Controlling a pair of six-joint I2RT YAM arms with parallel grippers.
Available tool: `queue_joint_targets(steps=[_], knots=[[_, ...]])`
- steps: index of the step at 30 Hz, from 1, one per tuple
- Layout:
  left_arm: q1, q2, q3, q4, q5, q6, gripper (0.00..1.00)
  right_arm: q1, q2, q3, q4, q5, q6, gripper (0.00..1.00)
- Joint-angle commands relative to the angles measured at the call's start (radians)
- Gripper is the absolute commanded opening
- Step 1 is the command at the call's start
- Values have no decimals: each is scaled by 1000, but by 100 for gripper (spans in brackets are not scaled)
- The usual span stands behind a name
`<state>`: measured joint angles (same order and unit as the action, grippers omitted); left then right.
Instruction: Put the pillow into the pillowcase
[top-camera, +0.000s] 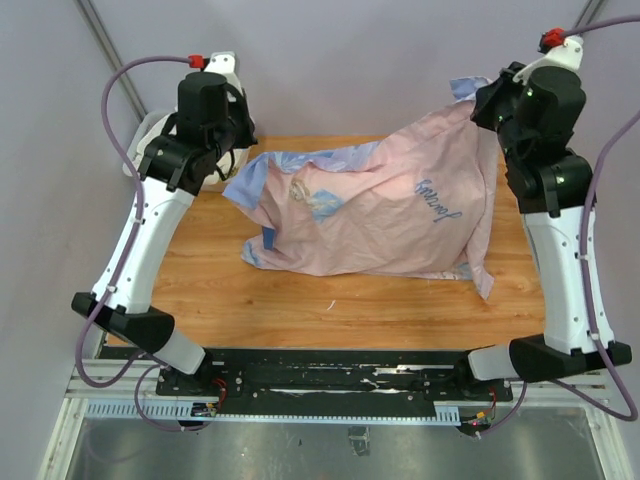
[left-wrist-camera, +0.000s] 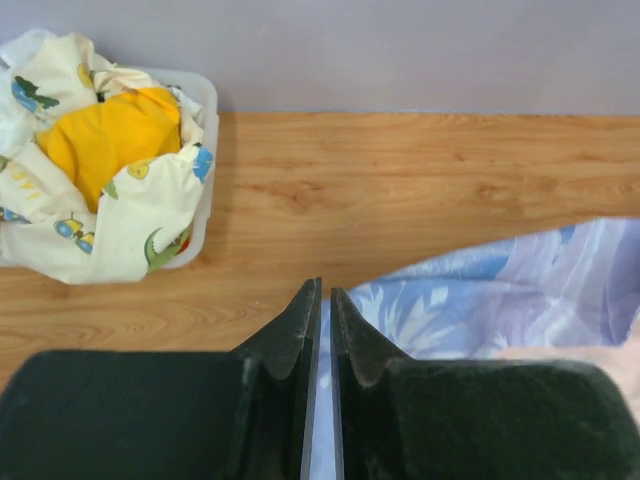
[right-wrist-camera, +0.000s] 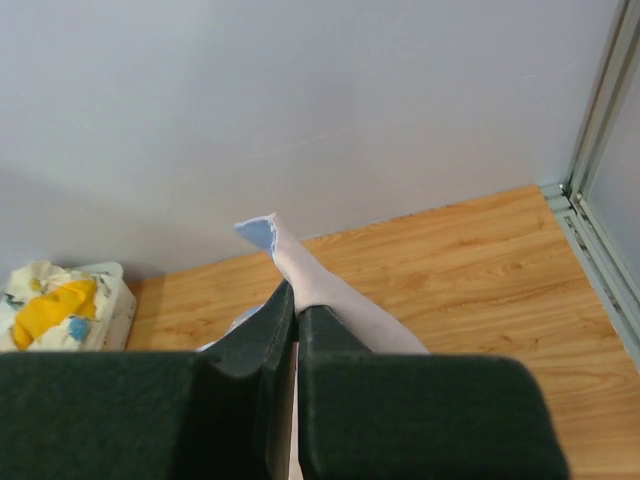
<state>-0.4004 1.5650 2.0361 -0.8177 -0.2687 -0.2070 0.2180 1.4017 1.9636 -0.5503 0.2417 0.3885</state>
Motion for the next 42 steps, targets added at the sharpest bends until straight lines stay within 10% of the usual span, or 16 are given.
queue_joint_targets(steps=[1,12,28,42], knots=[[7,-111,-137,141,100,-7,20,-8,-93,-26,70,-50,31,1],[8,-109,-305,281,344,87,55,1,-122,-57,53,-80,50,1],[-63,-246,-475,279,620,187,65,0,-21,23,-12,-71,34,1],[-162,-235,-544,219,431,263,66,0,-6,37,-20,-96,52,1]])
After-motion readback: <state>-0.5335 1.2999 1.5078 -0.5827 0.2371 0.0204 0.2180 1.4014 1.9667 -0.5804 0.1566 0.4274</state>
